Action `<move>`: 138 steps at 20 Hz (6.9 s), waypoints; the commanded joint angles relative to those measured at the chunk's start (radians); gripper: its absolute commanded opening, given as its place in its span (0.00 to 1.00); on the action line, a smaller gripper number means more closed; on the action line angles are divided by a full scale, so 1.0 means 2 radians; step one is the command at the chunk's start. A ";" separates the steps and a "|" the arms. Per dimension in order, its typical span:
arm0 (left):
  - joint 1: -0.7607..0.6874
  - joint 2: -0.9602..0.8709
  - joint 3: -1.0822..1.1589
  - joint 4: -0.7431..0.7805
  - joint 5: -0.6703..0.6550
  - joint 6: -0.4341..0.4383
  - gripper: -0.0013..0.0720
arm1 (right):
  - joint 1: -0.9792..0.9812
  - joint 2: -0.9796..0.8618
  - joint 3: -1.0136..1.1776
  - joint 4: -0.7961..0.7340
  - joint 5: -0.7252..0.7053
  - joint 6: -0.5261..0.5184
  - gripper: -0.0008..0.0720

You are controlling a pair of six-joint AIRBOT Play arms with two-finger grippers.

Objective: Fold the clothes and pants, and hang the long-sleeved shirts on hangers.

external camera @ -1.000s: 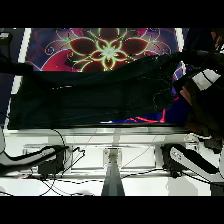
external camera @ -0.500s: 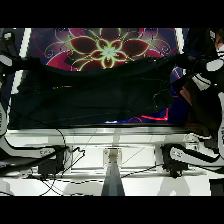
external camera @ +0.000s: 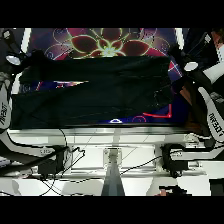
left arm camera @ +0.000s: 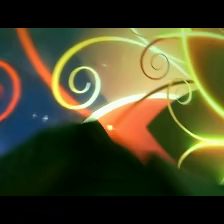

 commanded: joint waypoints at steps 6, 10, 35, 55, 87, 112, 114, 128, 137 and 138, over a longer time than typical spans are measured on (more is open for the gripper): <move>0.036 0.029 0.000 -0.010 -0.032 -0.002 0.96 | 0.011 -0.007 0.000 0.005 -0.023 -0.001 0.99; 0.130 0.051 0.000 0.022 -0.172 -0.003 0.95 | 0.011 -0.007 0.000 0.005 0.017 -0.001 0.98; 0.046 -0.022 0.000 0.342 -0.111 -0.023 0.06 | 0.011 -0.007 0.000 0.006 0.108 -0.001 0.97; 0.080 0.212 0.002 0.274 -0.352 0.102 0.04 | 0.011 -0.007 0.000 -0.009 0.108 -0.001 0.97; 0.240 0.041 0.002 0.098 -0.281 0.029 0.47 | 0.011 -0.007 0.000 -0.050 0.123 -0.001 0.97; 0.276 -0.022 0.094 -0.060 -0.322 0.071 0.04 | 0.011 -0.007 0.000 -0.060 0.133 -0.001 0.97; 0.276 -0.015 0.133 -0.054 -0.360 0.070 0.04 | 0.011 -0.007 0.000 -0.060 0.133 -0.001 0.97; 0.274 -0.054 0.187 0.207 -0.413 0.045 0.04 | -0.004 0.048 0.001 -0.170 0.254 -0.001 0.84; 0.267 -0.053 0.187 0.197 -0.425 0.012 0.77 | -0.087 0.184 0.001 -0.247 0.414 0.027 0.56; 0.266 -0.048 0.187 0.192 -0.432 0.010 0.61 | -0.099 0.200 0.001 -0.270 0.443 0.049 0.38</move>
